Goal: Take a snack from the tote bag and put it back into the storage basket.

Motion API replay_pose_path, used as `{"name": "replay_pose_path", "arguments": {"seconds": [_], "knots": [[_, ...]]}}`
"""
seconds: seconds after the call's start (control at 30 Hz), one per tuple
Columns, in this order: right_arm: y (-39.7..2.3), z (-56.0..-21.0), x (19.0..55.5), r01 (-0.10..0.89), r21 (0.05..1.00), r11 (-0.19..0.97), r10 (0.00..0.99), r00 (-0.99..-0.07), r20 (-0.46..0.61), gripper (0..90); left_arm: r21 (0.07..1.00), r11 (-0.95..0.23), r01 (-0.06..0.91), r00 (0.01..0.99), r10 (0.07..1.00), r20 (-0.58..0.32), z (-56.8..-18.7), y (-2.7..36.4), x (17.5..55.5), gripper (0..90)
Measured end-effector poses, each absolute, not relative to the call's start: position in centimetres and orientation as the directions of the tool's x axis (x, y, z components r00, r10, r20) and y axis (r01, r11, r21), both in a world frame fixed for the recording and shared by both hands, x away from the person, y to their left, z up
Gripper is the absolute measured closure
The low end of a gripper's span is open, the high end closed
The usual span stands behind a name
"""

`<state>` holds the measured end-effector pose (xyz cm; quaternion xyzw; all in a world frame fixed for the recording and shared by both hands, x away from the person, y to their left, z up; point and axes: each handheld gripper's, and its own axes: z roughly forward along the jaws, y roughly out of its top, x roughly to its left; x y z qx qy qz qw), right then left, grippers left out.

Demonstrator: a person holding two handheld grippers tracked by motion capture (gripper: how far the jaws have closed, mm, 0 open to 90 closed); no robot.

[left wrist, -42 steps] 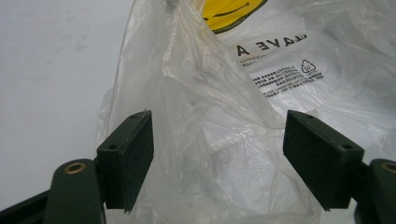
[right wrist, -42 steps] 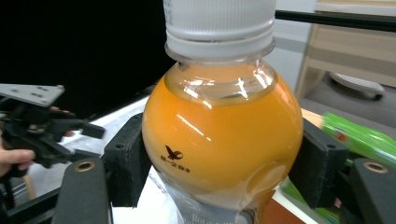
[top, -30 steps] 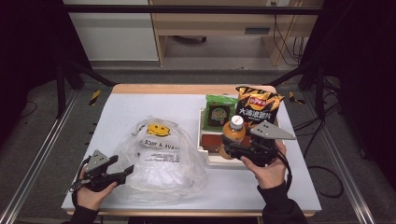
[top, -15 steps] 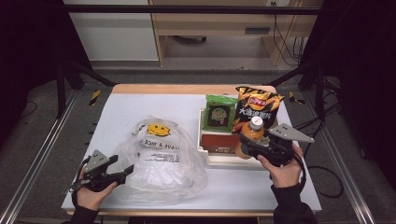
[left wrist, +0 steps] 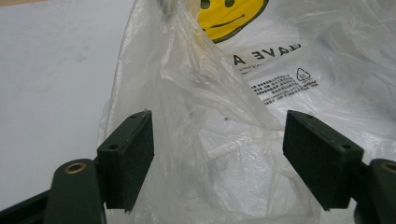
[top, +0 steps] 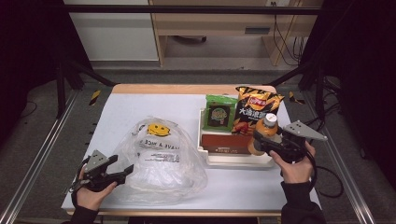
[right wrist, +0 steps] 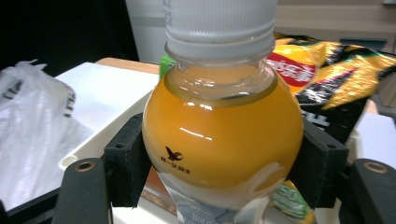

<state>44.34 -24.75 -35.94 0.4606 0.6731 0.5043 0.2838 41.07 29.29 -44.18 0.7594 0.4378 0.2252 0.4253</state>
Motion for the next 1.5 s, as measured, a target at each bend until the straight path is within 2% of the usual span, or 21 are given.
{"name": "replay_pose_path", "arguments": {"seconds": [0.5,1.5], "knots": [[-27.3,-37.7,45.5,0.362,0.931,0.047,0.933,-0.35,0.089,30.7,0.845,-0.254,0.47,0.515,0.857,-0.029,-44.1,29.3,41.0,24.4],[-28.4,-42.3,47.0,0.463,0.882,0.082,0.947,-0.311,0.076,30.5,0.853,-0.244,0.461,0.514,0.857,-0.032,-43.9,29.5,40.9,24.4]]}}
